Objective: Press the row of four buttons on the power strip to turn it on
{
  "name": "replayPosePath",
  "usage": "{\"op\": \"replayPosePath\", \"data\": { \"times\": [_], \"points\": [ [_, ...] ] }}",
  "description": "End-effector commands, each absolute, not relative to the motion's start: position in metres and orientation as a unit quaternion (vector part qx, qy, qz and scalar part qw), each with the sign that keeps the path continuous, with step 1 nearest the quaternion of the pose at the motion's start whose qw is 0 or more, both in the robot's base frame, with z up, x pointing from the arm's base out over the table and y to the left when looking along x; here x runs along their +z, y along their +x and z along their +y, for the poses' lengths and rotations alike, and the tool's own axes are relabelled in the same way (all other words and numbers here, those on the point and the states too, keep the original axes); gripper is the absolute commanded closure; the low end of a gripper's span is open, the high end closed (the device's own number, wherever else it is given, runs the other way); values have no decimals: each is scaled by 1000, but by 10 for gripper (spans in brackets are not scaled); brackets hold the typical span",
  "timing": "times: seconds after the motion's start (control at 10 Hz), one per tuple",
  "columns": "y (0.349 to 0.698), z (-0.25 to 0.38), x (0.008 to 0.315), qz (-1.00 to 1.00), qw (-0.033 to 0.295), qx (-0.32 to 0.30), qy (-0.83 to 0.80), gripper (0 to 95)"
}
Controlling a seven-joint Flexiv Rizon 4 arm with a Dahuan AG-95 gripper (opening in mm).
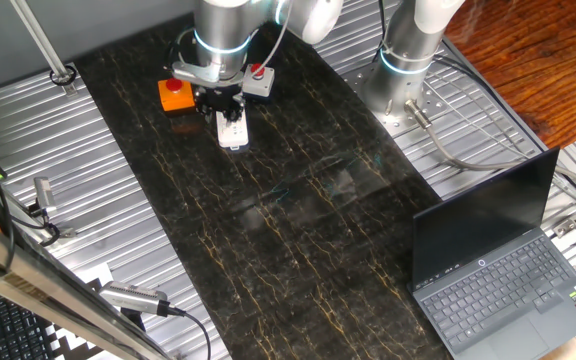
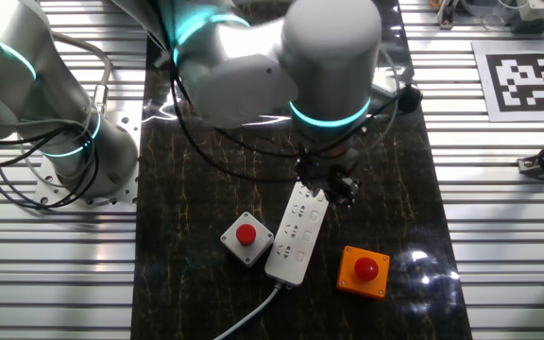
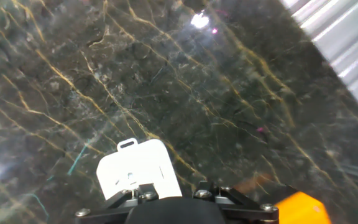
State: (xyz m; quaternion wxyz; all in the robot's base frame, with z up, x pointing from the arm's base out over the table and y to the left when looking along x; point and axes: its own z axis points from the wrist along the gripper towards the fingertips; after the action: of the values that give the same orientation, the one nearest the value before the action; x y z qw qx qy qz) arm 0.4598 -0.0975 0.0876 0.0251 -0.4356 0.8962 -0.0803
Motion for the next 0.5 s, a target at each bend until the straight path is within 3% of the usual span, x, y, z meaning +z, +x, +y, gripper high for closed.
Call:
{"op": "replayPosePath", "data": {
  "times": [0.1, 0.5],
  "points": [
    [450, -92, 112, 896, 16, -69, -438, 570],
    [456, -97, 97, 896, 20, -64, -439, 570]
  ]
}}
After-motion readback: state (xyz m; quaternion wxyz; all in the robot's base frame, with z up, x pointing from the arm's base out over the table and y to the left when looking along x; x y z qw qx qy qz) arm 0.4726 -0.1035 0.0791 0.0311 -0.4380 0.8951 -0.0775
